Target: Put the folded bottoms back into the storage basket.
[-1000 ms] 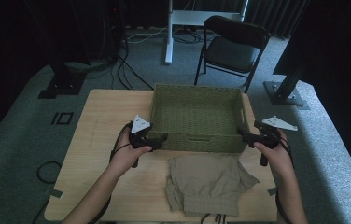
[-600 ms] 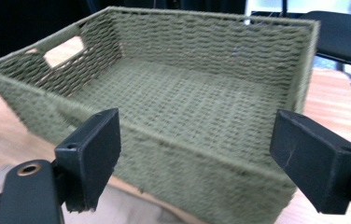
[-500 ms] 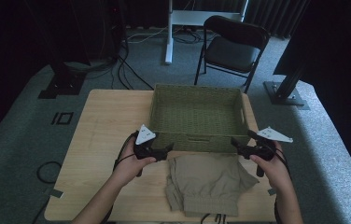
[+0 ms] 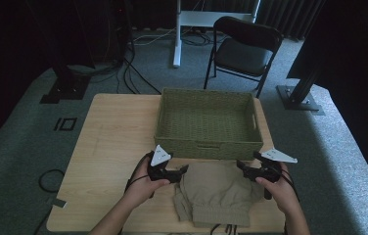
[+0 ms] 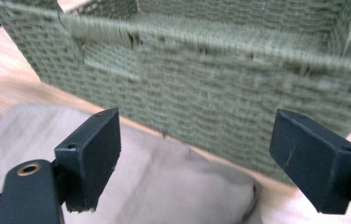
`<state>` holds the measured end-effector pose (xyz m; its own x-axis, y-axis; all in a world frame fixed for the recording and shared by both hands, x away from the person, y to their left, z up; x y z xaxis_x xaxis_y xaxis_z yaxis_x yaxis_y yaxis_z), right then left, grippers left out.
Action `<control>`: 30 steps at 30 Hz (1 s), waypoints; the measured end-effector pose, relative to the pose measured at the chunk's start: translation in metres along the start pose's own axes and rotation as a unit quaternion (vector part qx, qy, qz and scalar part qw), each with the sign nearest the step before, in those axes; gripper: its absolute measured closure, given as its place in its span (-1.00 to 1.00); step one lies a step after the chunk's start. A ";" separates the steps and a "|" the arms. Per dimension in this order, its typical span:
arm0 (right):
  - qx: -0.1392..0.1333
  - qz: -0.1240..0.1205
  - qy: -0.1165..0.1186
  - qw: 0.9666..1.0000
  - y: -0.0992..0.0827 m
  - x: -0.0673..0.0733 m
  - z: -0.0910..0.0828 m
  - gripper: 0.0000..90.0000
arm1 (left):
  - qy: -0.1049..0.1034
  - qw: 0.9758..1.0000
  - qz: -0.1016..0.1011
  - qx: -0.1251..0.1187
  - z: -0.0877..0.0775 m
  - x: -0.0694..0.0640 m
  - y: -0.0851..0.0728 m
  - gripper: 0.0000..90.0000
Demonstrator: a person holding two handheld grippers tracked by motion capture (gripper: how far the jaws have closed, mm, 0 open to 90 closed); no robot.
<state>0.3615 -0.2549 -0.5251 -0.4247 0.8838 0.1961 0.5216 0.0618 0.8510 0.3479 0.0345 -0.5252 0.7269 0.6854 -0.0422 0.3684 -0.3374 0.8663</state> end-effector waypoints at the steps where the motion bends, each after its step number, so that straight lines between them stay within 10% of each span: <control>1: 0.003 0.003 0.000 1.000 -0.003 0.000 0.001 -0.64 | -0.002 1.000 -0.002 0.003 0.001 -0.002 -0.003 -0.43; 30: 0.065 0.034 -0.041 0.996 -0.069 -0.020 0.018 -0.64 | -0.001 0.996 -0.042 0.082 0.038 -0.013 -0.058 -0.56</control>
<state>0.3472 -0.2682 -0.5967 -0.3270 0.9223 0.2061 0.6406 0.0560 0.7658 0.3392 0.0203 -0.5939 0.6913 0.7139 -0.1118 0.5171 -0.3807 0.7666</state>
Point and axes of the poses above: each handheld gripper's, and its own axes: z roughly forward along the jaws, y roughly out of its top, x roughly to its left, the point moved 7 cm from there along z, roughly forward along the jaws, and after that the axes turned 5 degrees about z, right-handed, at the moved point
